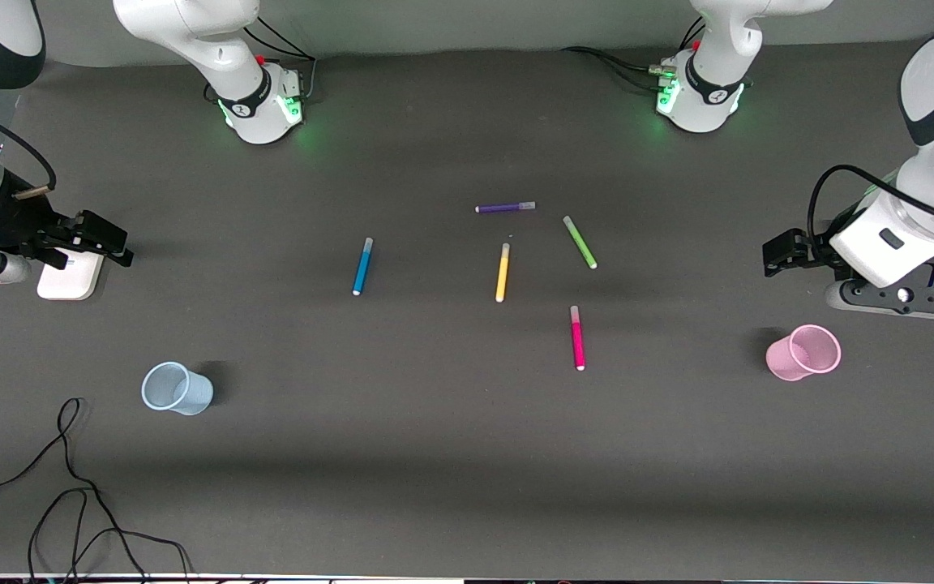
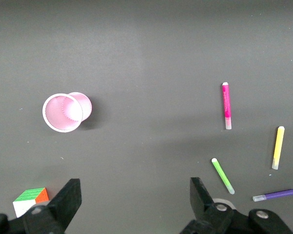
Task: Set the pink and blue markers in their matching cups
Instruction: 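Move both grippers from rest toward the markers on the table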
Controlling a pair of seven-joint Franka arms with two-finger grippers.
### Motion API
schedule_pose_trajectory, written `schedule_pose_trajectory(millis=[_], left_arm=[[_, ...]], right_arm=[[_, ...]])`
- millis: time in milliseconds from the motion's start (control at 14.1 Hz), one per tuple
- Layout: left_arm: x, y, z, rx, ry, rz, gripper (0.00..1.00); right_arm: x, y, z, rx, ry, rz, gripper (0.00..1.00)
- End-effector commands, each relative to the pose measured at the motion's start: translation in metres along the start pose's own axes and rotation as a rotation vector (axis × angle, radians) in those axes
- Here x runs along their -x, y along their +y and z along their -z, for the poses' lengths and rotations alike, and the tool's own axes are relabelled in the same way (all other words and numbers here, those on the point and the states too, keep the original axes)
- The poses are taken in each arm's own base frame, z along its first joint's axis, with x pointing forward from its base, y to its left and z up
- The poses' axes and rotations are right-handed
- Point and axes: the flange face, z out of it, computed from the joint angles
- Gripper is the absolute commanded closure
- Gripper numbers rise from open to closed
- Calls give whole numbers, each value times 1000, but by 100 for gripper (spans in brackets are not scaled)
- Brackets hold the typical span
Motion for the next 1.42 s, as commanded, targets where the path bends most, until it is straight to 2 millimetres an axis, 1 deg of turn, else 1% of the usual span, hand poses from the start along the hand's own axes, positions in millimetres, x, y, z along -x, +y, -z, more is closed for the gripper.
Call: schedule_pose_trajectory(millis=[0, 426, 568, 710, 923, 1136, 1207, 1278, 1349], left_arm=[[4, -1, 4, -7, -1, -14, 1], [4, -1, 1, -7, -7, -14, 1], [8, 0, -2, 1, -18, -10, 1], [13, 5, -11, 1, -33, -14, 1], [9, 12, -23, 39, -29, -5, 1], [8, 17, -43, 48, -19, -4, 1], [7, 21, -46, 49, -12, 2, 1], [6, 33, -50, 47, -9, 11, 1], [6, 47, -56, 46, -4, 45, 1]], right_arm=[[6, -3, 8, 10, -24, -5, 0], [4, -5, 6, 13, -29, 7, 0], [6, -5, -2, 14, -74, 8, 0], [11, -5, -10, 20, -136, 12, 0], [8, -5, -17, 20, -148, 10, 0], [2, -10, -31, 10, -172, 12, 0], [0, -12, -36, 1, -182, 11, 0], [-1, -16, -39, -32, -185, 6, 0], [-5, -21, -49, -61, -206, 1, 0]])
